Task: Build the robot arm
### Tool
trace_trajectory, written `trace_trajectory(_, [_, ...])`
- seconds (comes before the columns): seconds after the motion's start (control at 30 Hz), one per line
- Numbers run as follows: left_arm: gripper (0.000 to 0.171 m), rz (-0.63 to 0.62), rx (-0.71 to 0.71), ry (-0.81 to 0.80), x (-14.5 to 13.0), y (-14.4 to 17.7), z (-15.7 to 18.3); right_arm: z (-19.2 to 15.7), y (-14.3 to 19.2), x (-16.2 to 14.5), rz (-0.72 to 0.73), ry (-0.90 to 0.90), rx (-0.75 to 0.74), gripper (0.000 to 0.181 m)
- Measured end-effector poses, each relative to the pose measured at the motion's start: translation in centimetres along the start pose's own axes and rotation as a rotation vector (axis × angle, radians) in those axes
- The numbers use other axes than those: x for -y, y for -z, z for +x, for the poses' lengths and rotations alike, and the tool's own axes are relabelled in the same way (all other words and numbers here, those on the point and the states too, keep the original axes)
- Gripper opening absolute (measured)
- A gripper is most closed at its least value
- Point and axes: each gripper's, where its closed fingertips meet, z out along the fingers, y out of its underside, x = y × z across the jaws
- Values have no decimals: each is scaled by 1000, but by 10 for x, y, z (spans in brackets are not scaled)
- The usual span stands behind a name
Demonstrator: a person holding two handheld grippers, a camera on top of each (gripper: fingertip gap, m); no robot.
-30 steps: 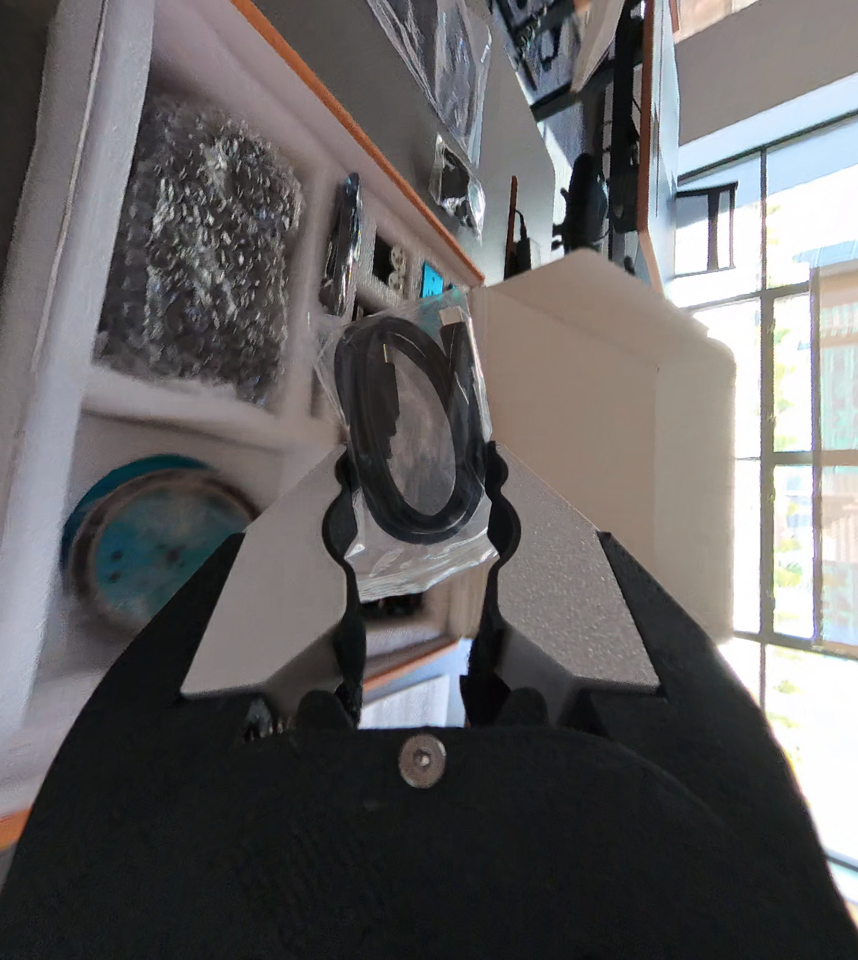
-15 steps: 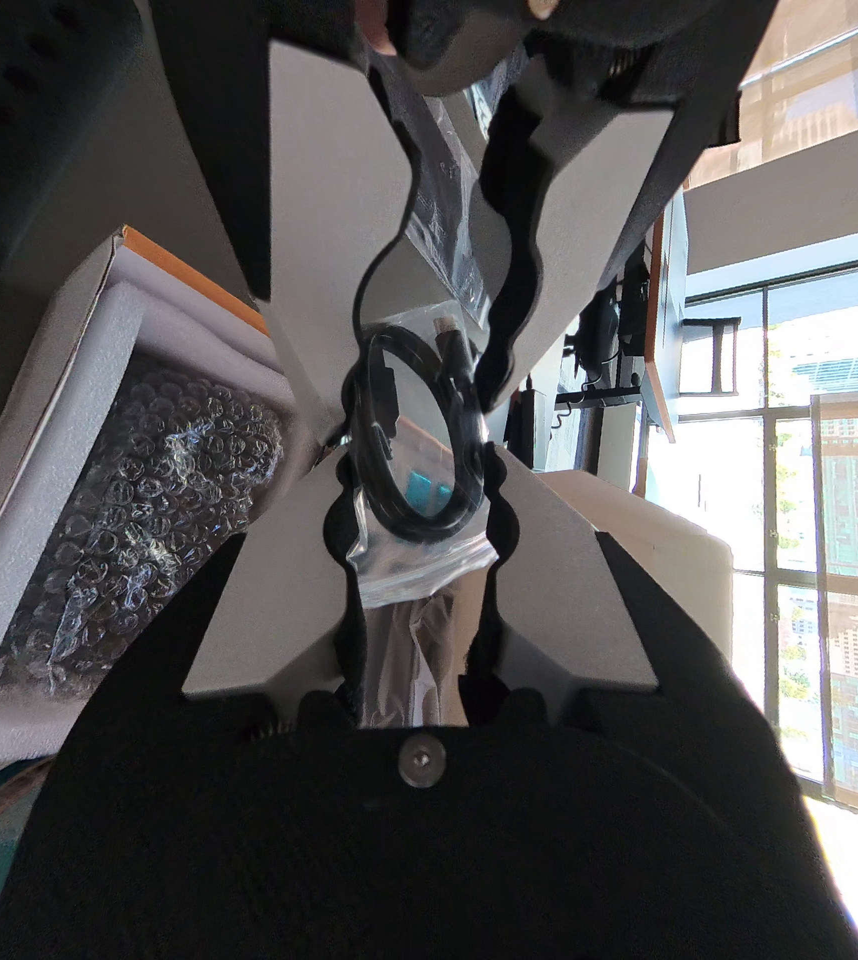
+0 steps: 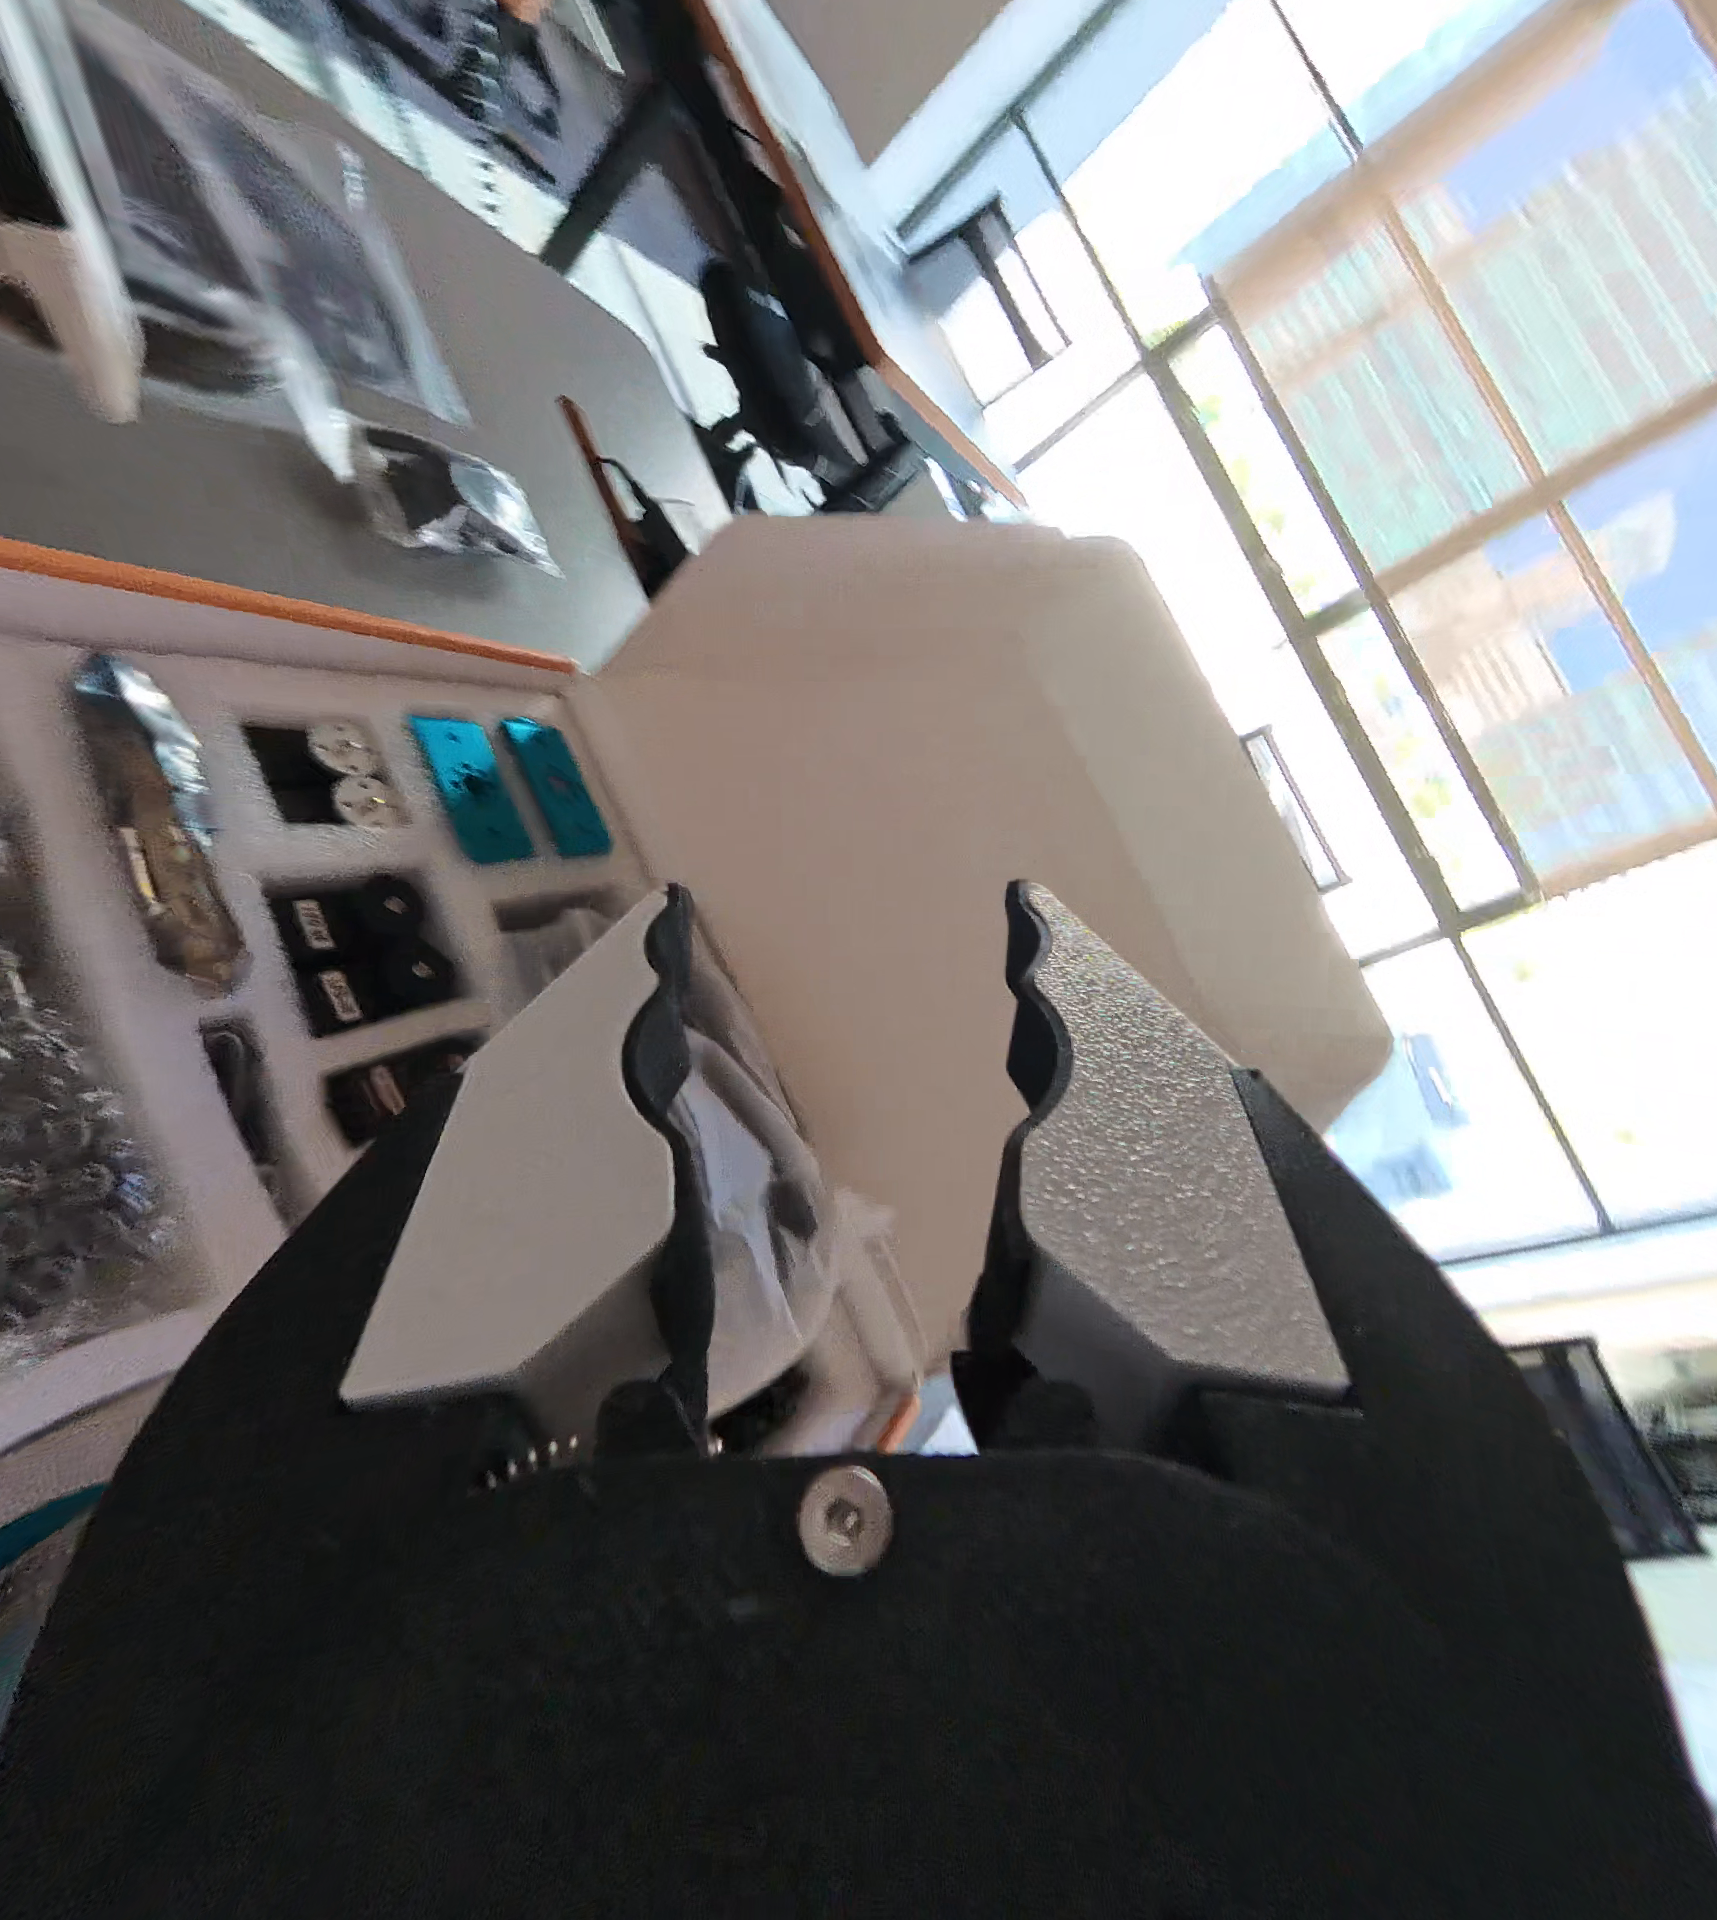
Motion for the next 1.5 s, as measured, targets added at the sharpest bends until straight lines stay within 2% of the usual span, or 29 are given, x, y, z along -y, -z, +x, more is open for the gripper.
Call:
trace_trajectory(0.1, [51,-83,35,-4,-13,-21,-6,19,21,-20,-26,-65,-57,48])
trace_trajectory(0.23, [51,-171,102,-7,-26,-34,-19,33,47,-47,-65,-133,-76,47])
trace_trajectory(0.3, [51,-194,131,-6,-30,-37,-25,38,56,-56,-61,-188,-72,40])
trace_trajectory(0.47, [53,-189,129,7,-30,-41,-27,35,69,-72,-33,-385,26,33])
trace_trajectory(0.5, [59,-189,131,5,-30,-40,-27,33,72,-74,-29,-421,51,33])
trace_trajectory(0.6, [68,-126,110,11,-24,-30,-24,28,81,-79,-19,-498,128,33])
trace_trajectory(0.7, [69,63,105,9,-6,11,-16,19,94,-86,-70,-489,221,33])
trace_trajectory(0.77, [68,214,72,-28,3,50,5,6,106,-90,-131,-435,311,30])
trace_trajectory(0.83, [70,364,0,-78,6,90,42,-21,121,-90,-179,-333,471,22])
trace_trajectory(0.9, [71,472,-84,-116,1,122,84,-50,133,-95,-243,-190,625,22])
trace_trajectory(0.93, [68,509,-126,-135,-3,134,105,-65,138,-100,-271,-95,706,23])
trace_trajectory(1.0, [65,565,-179,-179,-12,151,138,-82,134,-110,-310,101,777,33])
trace_trajectory(1.1, [60,615,-201,-241,-19,166,166,-110,123,-125,-312,349,912,45])
trace_trajectory(1.2, [61,606,-204,-262,-29,177,170,-130,123,-150,-429,545,1055,59])
trace_trajectory(1.33, [57,646,-188,-227,-41,196,158,-147,126,-158,-454,633,1211,37])
trace_trajectory(1.5, [54,673,-147,-190,-50,210,136,-156,121,-163,-414,722,1217,31])
